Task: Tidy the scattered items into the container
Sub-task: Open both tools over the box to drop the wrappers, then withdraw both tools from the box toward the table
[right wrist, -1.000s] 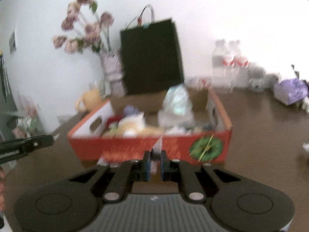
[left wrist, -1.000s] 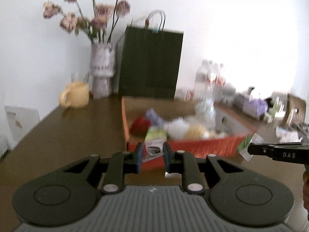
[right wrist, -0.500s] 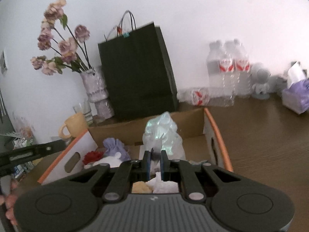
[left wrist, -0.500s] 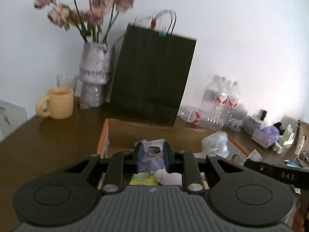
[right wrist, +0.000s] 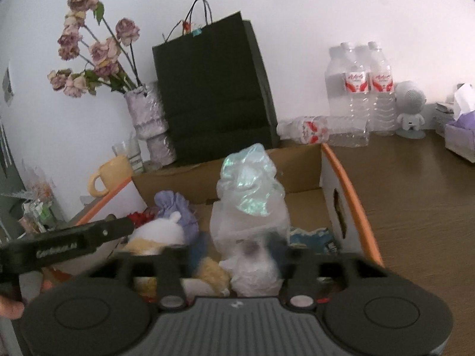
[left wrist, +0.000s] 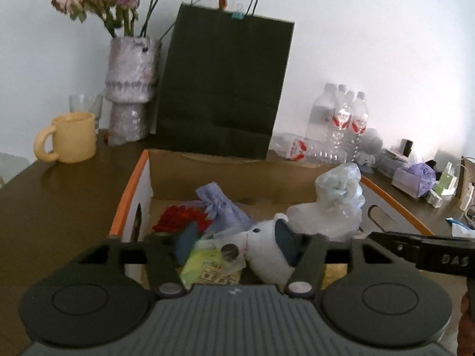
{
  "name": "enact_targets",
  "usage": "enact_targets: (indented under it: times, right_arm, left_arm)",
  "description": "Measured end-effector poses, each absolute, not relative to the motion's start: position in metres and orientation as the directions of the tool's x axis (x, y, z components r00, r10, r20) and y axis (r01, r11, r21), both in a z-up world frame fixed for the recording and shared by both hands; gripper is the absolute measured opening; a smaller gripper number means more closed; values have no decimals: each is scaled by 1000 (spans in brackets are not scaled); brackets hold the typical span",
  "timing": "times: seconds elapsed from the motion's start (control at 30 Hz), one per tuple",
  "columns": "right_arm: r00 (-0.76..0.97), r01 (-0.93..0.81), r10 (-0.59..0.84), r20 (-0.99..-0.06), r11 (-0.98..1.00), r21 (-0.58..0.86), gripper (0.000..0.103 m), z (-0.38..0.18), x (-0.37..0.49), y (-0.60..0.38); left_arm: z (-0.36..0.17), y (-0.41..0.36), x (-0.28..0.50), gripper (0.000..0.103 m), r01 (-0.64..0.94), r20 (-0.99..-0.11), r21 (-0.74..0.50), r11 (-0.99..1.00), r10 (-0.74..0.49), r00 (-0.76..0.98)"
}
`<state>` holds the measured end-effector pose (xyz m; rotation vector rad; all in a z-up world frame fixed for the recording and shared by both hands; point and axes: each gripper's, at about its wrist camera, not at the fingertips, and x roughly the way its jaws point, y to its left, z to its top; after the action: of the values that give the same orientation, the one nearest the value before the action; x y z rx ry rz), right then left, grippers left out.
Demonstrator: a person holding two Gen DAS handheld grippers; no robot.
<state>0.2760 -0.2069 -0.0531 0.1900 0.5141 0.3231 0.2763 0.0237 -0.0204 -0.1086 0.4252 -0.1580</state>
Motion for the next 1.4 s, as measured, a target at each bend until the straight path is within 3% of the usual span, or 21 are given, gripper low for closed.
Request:
enact_targets:
  times: [0.07, 0.13, 0.5, 0.9, 1.4]
  right_arm:
    - [815, -277, 378, -438, 920, 277, 75, -49, 272, -210]
    - [820, -283, 382, -426, 918, 277, 86, -45, 267, -210]
    - [847, -306, 365, -386, 929, 208, 96, -34, 239, -201]
    - [853, -304, 346, -390, 938, 166, 96, -45, 195, -191]
    - [752, -332, 329, -571, 938, 102, 96, -77, 158, -174]
  left_arm:
    - [-17, 19, 265, 103, 98, -345, -106, 990, -129, 930]
    - [-14, 14, 253, 103, 87, -291, -81, 993, -107, 951]
    - [-16, 17, 220, 103, 98, -222, -138, 986, -127, 967]
    - [-23, 24, 173, 103, 75, -278, -104, 992, -102, 955]
    - [-42, 34, 147, 103, 34, -500, -7, 999, -33, 865]
